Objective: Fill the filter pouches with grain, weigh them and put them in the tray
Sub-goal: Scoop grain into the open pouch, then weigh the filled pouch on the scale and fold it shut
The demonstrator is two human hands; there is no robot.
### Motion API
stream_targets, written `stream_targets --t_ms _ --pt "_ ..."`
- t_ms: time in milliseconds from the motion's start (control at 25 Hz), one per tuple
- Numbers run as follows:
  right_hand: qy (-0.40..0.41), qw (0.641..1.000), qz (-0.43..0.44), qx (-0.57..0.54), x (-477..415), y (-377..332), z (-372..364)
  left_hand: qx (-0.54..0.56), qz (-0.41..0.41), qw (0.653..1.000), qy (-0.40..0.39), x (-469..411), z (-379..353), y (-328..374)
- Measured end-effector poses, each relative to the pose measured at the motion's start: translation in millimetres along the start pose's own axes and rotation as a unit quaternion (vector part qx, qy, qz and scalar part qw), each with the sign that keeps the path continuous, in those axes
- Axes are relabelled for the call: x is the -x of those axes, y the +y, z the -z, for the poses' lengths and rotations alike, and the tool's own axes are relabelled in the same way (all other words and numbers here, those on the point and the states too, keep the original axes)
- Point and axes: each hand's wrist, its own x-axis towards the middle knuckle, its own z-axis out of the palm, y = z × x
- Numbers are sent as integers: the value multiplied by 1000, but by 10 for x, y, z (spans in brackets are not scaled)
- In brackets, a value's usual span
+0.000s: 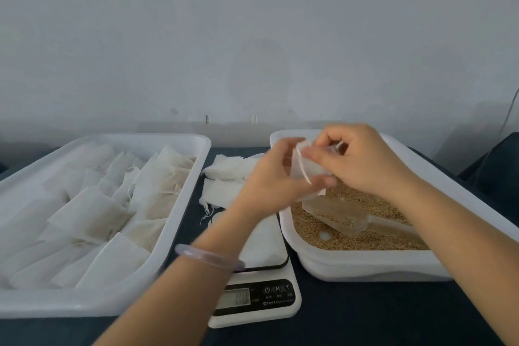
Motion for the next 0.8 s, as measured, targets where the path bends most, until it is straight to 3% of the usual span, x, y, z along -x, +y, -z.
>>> stream_targets --t_ms 120,280,440,640,800 --pt "5 999 11 -45 -121 -119 -171 -120 1 992 25 56 449 -1" --pt "-102 994 -12 -29 -172 -135 -585 -103 73 992 -2 91 868 -139" --pt "-169 985 -22 32 -181 -57 -853 -126 135 980 -76 170 959 -366" --pt "-252 956 3 148 -138 -81 -1039 -337 138 921 -137 163 818 -468" --pt "-266 936 28 227 -133 -90 -1095 -419 103 891 -144 133 740 -495"
